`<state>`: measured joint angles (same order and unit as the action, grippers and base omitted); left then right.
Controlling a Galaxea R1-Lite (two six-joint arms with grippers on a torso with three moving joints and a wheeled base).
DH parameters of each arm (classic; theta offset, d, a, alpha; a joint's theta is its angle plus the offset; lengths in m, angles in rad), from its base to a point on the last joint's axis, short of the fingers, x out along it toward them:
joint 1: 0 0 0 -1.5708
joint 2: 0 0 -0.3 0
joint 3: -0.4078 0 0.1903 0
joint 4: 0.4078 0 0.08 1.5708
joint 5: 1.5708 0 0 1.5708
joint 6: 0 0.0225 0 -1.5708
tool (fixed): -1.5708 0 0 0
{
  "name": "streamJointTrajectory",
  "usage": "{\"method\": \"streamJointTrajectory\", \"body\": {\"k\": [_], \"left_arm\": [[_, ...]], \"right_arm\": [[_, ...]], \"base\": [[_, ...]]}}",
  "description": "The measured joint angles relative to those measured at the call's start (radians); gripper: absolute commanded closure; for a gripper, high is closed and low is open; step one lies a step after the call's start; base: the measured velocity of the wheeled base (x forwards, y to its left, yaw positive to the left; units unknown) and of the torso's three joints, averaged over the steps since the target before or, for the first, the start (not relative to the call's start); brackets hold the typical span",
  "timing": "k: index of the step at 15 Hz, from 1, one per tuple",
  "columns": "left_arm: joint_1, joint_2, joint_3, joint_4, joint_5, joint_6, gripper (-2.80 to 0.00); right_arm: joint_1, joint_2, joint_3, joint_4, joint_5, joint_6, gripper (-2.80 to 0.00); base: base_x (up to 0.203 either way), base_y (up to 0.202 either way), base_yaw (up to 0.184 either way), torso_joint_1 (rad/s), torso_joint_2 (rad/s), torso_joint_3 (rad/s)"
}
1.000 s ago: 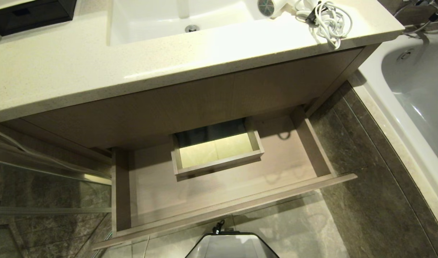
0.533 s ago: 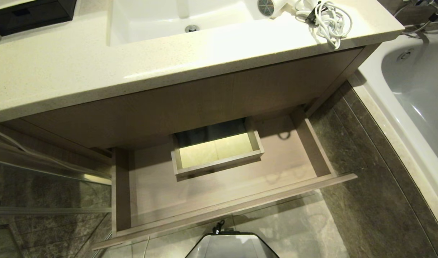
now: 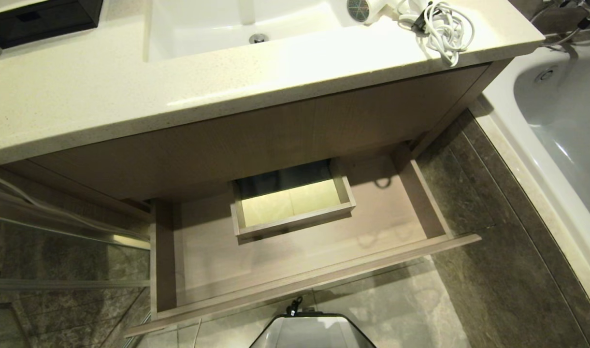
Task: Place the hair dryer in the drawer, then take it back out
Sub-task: Pick up the hairdryer
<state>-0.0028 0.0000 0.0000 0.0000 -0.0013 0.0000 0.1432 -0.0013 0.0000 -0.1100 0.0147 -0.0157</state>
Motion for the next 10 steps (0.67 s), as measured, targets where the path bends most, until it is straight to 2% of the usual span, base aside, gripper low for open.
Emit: {"method": "streamJointTrajectory", "body": {"k": [3, 10], "left_arm": [[0.0, 0.0, 0.0, 0.0, 0.0, 0.0, 0.0], [0.0, 0.0, 0.0, 0.0, 0.0, 0.0, 0.0]], "right_arm": [[0.0, 0.0, 0.0, 0.0, 0.0, -0.002, 0.0], [-0.001, 0.0, 0.0, 0.002, 0.0, -0.008, 0.0]], "base": [[0.0, 0.0, 0.0, 0.154, 0.0, 0.182], [0.0, 0.0, 0.0, 0.299, -0.03, 0.251]]}}
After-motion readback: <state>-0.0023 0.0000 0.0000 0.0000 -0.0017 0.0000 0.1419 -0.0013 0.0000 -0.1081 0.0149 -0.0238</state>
